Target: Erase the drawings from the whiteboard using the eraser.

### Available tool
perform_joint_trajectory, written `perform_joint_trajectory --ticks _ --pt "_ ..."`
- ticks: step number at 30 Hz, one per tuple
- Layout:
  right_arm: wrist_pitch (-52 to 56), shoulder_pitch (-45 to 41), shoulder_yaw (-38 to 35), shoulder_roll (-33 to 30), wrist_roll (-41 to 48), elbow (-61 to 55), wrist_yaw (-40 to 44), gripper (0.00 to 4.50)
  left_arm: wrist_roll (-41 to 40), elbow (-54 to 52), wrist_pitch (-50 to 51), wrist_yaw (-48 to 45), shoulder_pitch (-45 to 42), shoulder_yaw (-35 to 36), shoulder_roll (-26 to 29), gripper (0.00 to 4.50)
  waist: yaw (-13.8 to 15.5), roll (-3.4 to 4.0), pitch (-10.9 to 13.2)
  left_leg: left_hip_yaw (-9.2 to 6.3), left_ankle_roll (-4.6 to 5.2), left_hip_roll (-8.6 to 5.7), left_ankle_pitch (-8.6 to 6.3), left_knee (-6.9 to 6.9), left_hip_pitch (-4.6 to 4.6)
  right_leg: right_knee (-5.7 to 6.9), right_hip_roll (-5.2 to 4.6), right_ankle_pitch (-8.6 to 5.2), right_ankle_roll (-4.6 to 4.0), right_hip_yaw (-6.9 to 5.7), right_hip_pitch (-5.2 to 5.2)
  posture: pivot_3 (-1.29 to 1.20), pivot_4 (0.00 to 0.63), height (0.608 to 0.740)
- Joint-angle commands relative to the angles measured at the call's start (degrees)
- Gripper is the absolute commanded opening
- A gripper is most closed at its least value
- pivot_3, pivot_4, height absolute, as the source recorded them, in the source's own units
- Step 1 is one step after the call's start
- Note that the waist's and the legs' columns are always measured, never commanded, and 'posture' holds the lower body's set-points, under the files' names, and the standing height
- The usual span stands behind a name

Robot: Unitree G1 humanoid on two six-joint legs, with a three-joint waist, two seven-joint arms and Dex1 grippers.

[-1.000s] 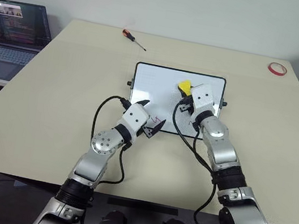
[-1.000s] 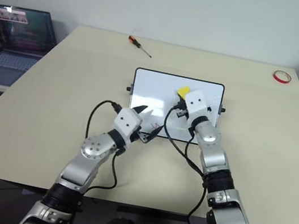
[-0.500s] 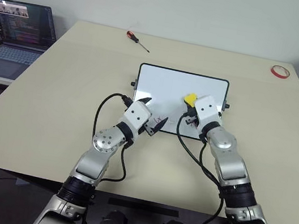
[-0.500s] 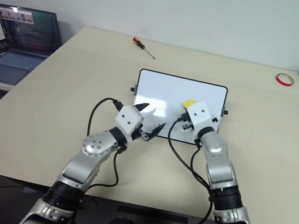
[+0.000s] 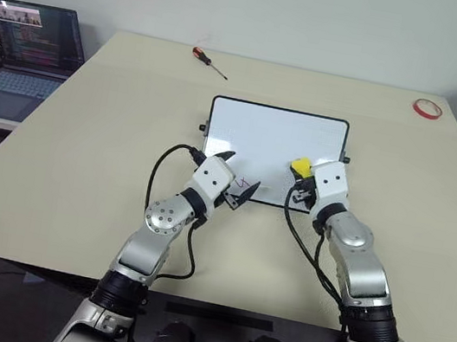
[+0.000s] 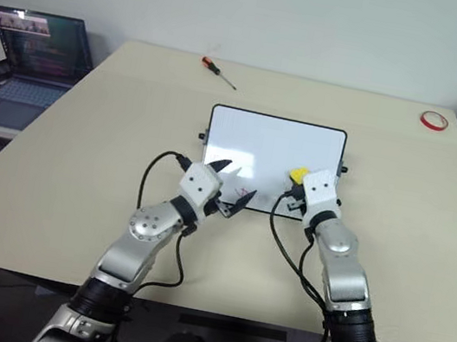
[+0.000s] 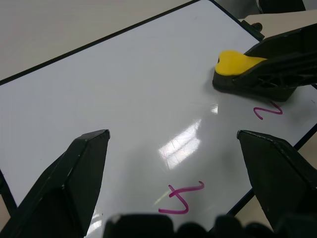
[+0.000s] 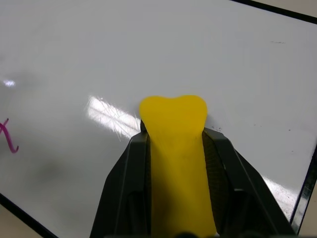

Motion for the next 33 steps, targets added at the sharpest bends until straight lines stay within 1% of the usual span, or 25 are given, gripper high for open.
perform_joint_trajectory --ticks 1,5,12,15,19,23,24,29,33 --pt "-2.86 0.86 -2.93 -0.39 3.67 -4.68 1.38 1.1 -1.99 -3.84 -1.25 -1.76 1.47 0.23 0.63 4.5 -0.03 0.01 0.0 0.02 0.0 0.0 0.0 -0.03 -0.02 -0.02 0.0 0.0 0.0 0.01 -0.03 0.0 0.15 0.74" --pt "-2.77 5.49 -5.23 -2.09 6.36 -9.37 2.89 1.1 -3.69 -6.69 -1.25 -3.82 5.19 0.7 2.27 4.5 -0.05 0.01 0.01 0.05 0.0 0.03 -0.01 -0.14 -0.09 -0.1 -0.01 -0.02 -0.01 0.07 -0.12 0.0 0.15 0.74" --pt "-9.37 22.68 -7.45 -9.8 7.02 -20.84 8.25 1.1 -7.62 -12.64 -0.36 -7.4 12.86 1.34 5.39 4.5 0.02 0.03 0.04 0.05 0.01 0.03 -0.02 -0.17 -0.07 -0.12 -0.08 -0.05 -0.02 0.1 -0.12 0.0 0.15 0.74" --pt "-11.2 28.6 -8.37 -11.5 6.97 -22.37 9.01 1.1 -7.45 -14.27 0.18 -7.18 15.19 0.96 5.9 4.5 0.01 0.02 0.04 0.06 0.01 0.05 -0.02 -0.15 -0.01 -0.11 -0.08 -0.05 -0.01 0.1 -0.05 0.0 0.15 0.74" --pt "-14.37 35.07 -8.33 -11.75 5.83 -22.63 8.5 1.1 -6.87 -15.4 0.8 -6.52 17.03 0.11 5.59 4.5 -0.04 0.03 0.05 0.08 0.0 0.11 -0.02 -0.15 0.03 -0.11 -0.08 -0.09 -0.01 0.11 -0.04 0.0 0.15 0.74" --pt "-15.51 35.41 -7.27 -11.6 5.2 -22.58 8.02 1.1 -6.53 -15.32 1.53 -5.92 16.23 -0.37 4.87 4.5 -0.07 0.04 0.06 0.11 0.0 0.1 -0.02 -0.13 0.03 -0.1 -0.07 -0.14 0.08 0.15 -0.05 0.0 0.15 0.74" --pt "-15.63 35.11 -7.17 -11.58 5.13 -22.34 7.96 1.1 -6.46 -15.23 1.59 -5.85 16.1 -0.43 4.76 4.5 -0.07 0.04 0.06 0.11 0.0 0.1 -0.02 -0.13 0.03 -0.11 -0.07 -0.21 0.19 0.14 -0.03 0.0 0.15 0.74" --pt "-16.05 32.66 -6.85 -11.6 4.83 -20.27 7.53 1.1 -6.26 -14.89 1.54 -5.91 15.56 -0.56 4.75 4.5 0.02 0.04 0.06 0.1 0.0 0.08 -0.02 -0.13 0.02 -0.11 -0.06 -0.2 0.16 0.12 -0.04 0.0 0.15 0.74" --pt "-16.7 28.02 -5.4 -11.06 3.6 -18.18 7.08 1.1 -6.09 -14.06 1.44 -5.46 14.56 0.07 4.88 4.5 0.0 0.03 0.07 0.11 0.0 0.07 -0.02 -0.13 0.03 -0.1 -0.05 -0.18 0.14 0.12 -0.03 0.0 0.15 0.74"
